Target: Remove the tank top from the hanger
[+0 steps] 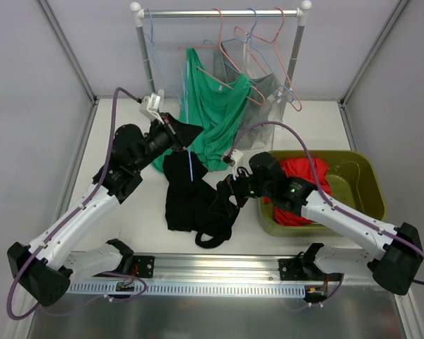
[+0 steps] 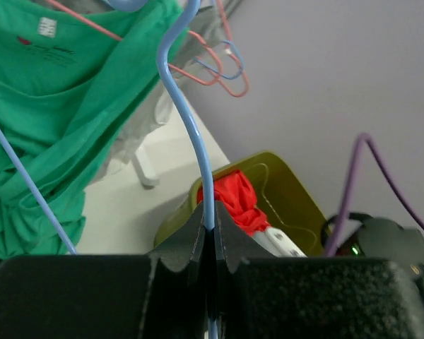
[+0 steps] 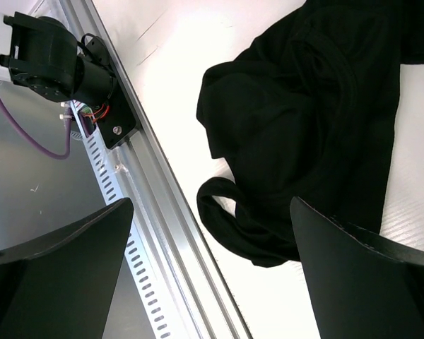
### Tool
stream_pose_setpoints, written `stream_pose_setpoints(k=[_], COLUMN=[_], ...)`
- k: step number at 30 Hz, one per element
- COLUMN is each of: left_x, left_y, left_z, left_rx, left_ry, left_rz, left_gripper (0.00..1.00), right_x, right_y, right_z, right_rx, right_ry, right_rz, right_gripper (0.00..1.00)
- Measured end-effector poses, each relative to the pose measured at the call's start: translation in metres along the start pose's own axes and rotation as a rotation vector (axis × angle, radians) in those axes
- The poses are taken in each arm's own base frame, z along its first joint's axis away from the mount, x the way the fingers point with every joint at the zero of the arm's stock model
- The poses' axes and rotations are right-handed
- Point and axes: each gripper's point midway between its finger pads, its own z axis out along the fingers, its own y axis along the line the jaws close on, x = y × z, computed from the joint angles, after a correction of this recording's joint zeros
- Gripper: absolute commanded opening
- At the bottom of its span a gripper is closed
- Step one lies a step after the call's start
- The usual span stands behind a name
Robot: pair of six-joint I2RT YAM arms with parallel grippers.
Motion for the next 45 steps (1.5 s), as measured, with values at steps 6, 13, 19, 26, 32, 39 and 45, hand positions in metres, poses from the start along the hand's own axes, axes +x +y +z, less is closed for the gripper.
stream_pose_setpoints(k=[6,13,19,26,32,39,45], left_x=[-0.03,-0.085,-0.1,-0.127,-0.125,-0.138,-0.129], left_y=[0.018,0.062,0.107,0.114,0.113,0.132,0.159], left_z=[0.047,0.115,0.138,0.153,0.152,0.143,0.14], left_rx=[-0.143,-0.252,-0.345,-0.313,-0.305,-0.323,-0.364], left_ry=[-0.047,-0.128,-0.125,-0.139,-0.123,-0.139,-0.119], left_rz=[-0.019,-0.121,-0.154,-0.152,-0.153,-0.186,-0.236], left_gripper=[0.0,0.0,0.0,0.0,0.0,0.0,0.13], right_x=[0.0,-0.001,0.0,0.003,0.009,0.007,-0.004], right_y=[-0.001,0.0,0.002,0.003,-0.003,-0.004,-0.003], right_z=[0.0,0.0,0.0,0.008,0.023,0.032,0.037], right_rx=[0.003,0.003,-0.009,-0.032,-0.034,-0.046,-0.05], right_ry=[-0.001,-0.003,0.002,0.033,0.08,0.096,0.077], right_rz=[0.0,-0.001,0.0,0.012,0.033,0.039,0.045], right_gripper=[0.99,1.0,0.99,0.99,0.99,0.99,0.99])
